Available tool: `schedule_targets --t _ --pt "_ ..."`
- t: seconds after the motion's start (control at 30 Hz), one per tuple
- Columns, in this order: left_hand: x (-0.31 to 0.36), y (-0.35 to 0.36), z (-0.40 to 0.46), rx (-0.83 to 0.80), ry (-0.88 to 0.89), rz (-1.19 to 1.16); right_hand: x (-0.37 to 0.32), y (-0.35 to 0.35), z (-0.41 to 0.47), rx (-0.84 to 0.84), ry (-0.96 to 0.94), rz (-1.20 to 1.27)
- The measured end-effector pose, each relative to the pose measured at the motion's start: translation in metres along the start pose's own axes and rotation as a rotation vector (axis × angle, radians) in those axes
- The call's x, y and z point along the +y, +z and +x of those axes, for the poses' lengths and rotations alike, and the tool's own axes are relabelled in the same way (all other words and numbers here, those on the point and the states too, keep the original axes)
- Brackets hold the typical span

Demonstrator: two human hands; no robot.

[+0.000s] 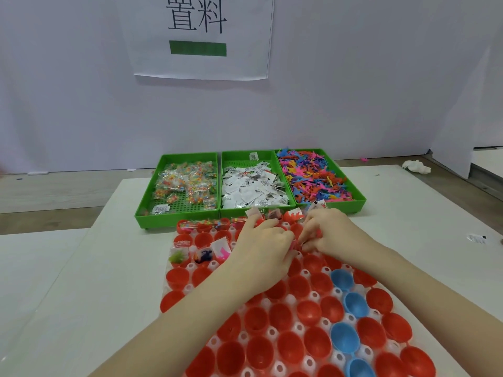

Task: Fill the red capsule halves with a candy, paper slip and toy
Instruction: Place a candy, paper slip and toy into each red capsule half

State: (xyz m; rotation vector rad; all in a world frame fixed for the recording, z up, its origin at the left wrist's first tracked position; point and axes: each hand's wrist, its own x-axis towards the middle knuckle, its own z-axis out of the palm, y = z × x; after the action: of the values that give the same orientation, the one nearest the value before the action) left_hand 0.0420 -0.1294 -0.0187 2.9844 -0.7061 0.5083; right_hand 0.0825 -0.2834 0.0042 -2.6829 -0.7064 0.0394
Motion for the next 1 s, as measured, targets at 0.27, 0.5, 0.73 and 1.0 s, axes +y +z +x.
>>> schedule_targets --t 0.27,0.5,0.73,1.0 --pt "-0.007 -0.022 -0.008 0.311 -0.014 -0.208 0.000 -0.015 0.009 -0.061 0.105 0.157" --pt "-0.076 -0.041 -0.018 0.597 -0.393 -0.545 0.008 -0.035 0.010 -0.068 0.095 0.344" --pt "-0.161 -0.012 -0.018 0.126 -0.764 -0.532 0.065 -0.027 0.059 0.324 0.408 0.172" --pt "-0.173 0.010 -0.005 -0.132 -0.799 -0.451 0.082 -0.009 0.090 0.190 0.447 0.127"
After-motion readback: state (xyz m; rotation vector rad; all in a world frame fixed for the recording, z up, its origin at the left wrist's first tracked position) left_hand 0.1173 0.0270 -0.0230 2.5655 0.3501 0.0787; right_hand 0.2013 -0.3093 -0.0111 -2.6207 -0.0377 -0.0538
